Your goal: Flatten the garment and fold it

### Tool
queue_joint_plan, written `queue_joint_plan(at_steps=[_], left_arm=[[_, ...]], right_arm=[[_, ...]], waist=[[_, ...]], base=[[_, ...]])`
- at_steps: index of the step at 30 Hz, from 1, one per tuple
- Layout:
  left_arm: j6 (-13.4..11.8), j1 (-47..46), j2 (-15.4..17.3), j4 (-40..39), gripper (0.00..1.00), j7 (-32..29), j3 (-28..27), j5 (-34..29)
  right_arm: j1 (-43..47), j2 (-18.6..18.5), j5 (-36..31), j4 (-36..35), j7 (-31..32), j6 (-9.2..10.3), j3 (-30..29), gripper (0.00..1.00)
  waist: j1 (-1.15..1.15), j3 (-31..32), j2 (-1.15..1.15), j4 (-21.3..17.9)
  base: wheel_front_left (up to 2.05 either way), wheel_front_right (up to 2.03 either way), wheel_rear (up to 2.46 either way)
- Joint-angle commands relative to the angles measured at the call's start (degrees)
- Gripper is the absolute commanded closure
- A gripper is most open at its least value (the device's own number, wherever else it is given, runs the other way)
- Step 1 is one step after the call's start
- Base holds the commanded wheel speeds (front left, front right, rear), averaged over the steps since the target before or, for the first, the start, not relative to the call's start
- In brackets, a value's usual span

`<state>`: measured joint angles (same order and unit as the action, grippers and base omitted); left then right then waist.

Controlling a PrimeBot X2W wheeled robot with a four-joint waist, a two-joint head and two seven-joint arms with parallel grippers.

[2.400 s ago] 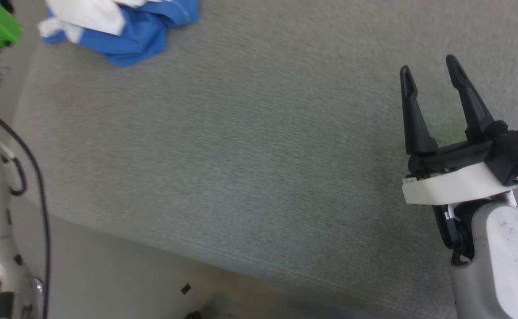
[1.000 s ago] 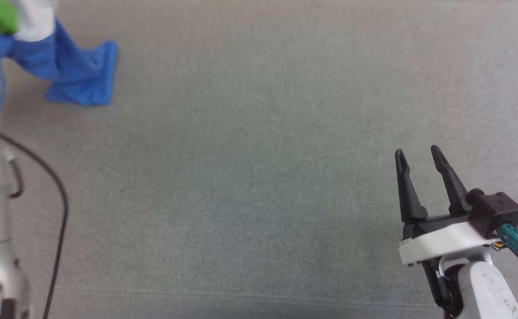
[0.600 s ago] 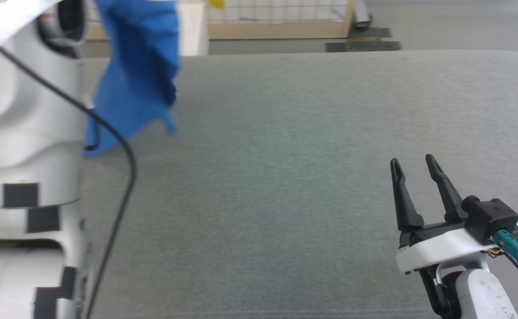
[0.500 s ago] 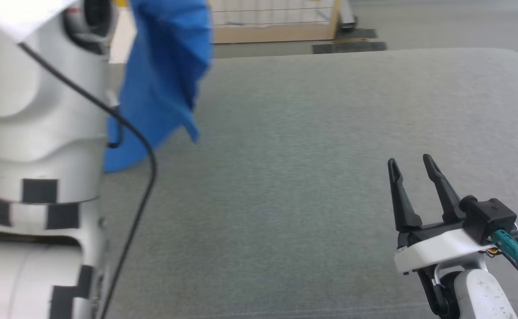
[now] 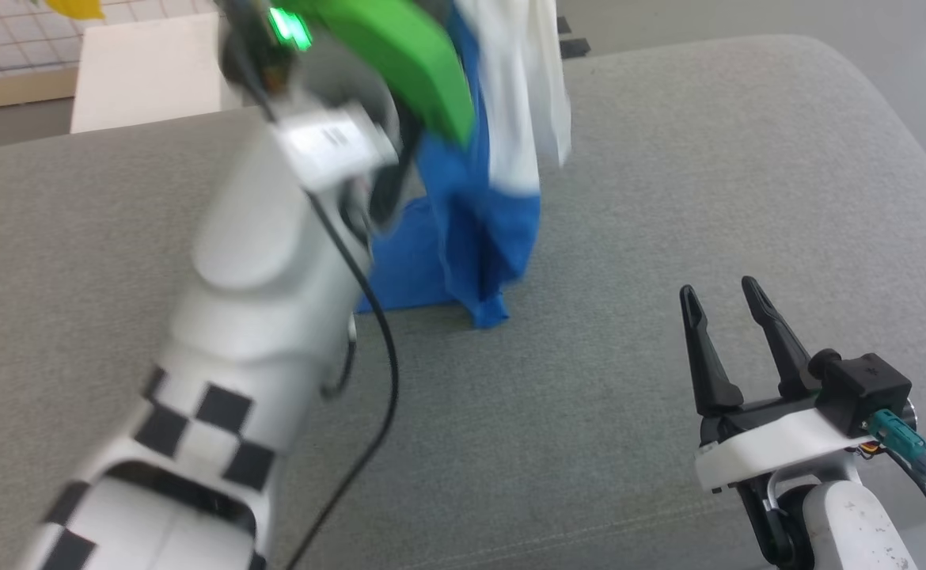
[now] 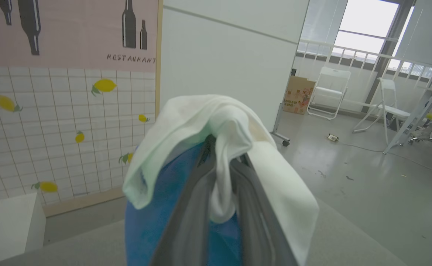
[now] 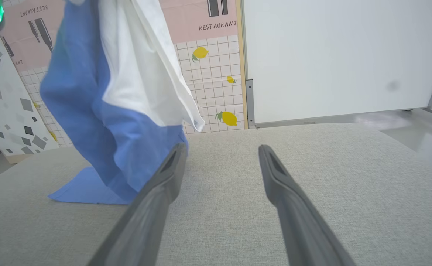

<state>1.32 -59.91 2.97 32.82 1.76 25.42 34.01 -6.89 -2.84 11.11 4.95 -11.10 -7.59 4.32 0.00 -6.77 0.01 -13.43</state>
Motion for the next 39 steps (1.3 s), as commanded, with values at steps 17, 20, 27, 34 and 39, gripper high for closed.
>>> queue_joint_plan(at_steps=[17,20,27,34,39], left_arm=[[-0.7,17.4,-0.1,16.5,0.0,-17.6,16.9,6.3],[-1.8,17.8,-0.1,14.5,0.0,-11.0,15.2,6.5],[-3.4,21.1,3.2,6.2,0.0,9.8,10.3,5.1],[-7.5,30.5,8.8,-8.7,0.0,13.2,0.9,-0.2],[-7.6,41.1,10.1,-19.2,0.0,13.2,-8.0,-6.1]], right_arm=[[-0.3,0.0,0.0,1.0,0.0,0.1,0.3,0.0],[0.1,0.0,-0.3,0.8,0.3,0.1,-0.1,0.0],[1.1,0.0,-1.4,-0.7,1.4,0.1,-1.7,0.0],[1.8,0.0,-2.0,-2.5,2.5,0.1,-2.9,0.0],[2.0,0.0,-2.2,-2.8,3.1,0.1,-2.9,0.0]], waist=[[0.0,-1.3,-0.01,-1.0],[0.0,-0.5,-0.01,0.3],[0.0,0.7,-0.01,3.8],[0.0,1.3,-0.01,7.2],[0.0,1.8,-0.01,8.8]], base=[[0.0,0.0,0.0],[0.0,0.0,0.0],[0.0,0.0,0.0],[0.0,0.0,0.0],[0.0,0.0,0.0]])
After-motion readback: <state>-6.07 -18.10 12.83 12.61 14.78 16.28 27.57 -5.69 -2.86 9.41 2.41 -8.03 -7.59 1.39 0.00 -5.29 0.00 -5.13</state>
